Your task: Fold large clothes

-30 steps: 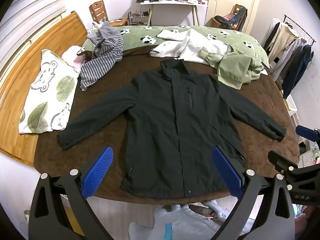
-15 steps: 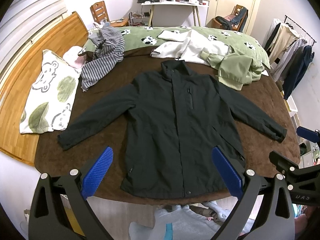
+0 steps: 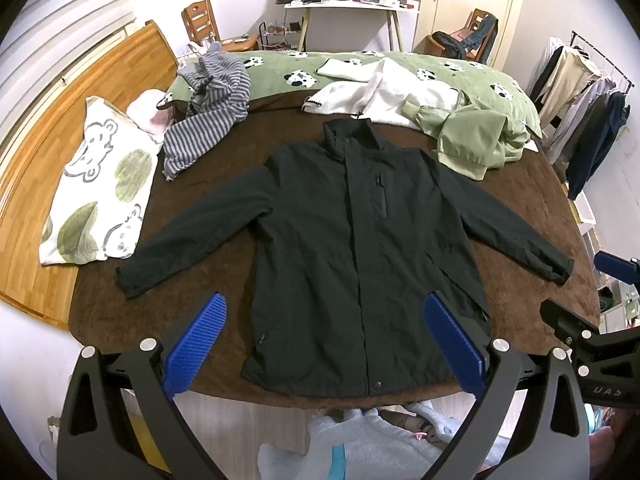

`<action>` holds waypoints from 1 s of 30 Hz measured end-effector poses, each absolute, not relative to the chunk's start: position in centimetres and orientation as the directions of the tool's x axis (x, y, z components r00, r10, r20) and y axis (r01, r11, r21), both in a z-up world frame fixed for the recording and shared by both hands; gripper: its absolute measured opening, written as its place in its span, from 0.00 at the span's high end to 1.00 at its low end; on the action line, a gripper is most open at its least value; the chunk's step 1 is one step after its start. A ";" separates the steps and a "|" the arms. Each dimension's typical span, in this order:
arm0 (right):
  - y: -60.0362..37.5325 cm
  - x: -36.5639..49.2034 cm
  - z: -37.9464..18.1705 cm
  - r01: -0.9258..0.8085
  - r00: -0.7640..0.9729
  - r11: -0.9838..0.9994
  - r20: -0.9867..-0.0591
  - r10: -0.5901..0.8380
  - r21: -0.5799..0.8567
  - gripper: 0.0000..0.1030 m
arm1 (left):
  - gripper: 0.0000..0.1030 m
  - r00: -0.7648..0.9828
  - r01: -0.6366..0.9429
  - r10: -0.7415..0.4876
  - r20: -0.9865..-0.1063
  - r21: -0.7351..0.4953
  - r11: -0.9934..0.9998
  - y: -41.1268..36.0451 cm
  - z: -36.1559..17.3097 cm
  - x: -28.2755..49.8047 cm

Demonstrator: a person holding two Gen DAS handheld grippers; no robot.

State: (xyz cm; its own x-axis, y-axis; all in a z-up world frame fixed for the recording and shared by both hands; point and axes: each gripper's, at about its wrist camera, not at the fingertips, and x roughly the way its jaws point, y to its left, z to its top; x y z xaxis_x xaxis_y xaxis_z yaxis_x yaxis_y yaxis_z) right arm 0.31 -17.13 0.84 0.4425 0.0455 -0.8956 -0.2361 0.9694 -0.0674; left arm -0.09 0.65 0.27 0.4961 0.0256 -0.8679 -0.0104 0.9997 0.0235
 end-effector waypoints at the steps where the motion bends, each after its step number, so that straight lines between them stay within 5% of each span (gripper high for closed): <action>1: -17.1 0.3 0.9 -0.235 0.443 0.970 -0.895 0.045 -0.067 0.05 | 0.06 0.496 -0.011 0.026 -0.868 0.024 1.000 0.7 0.3 0.0; 30: -22.8 3.2 -0.6 -0.072 0.425 0.997 -0.905 0.040 0.011 0.05 | 0.06 0.449 0.145 -0.005 -0.893 0.068 0.987 -3.8 -1.3 6.0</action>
State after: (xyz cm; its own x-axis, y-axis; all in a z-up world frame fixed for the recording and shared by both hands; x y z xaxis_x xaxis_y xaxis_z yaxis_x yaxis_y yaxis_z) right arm 3.19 -22.82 -0.59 0.4245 0.0404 -0.9045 -0.0723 0.9973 0.0106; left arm 5.98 -3.78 -1.31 0.4493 -0.0046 -0.8934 0.1445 0.9872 0.0676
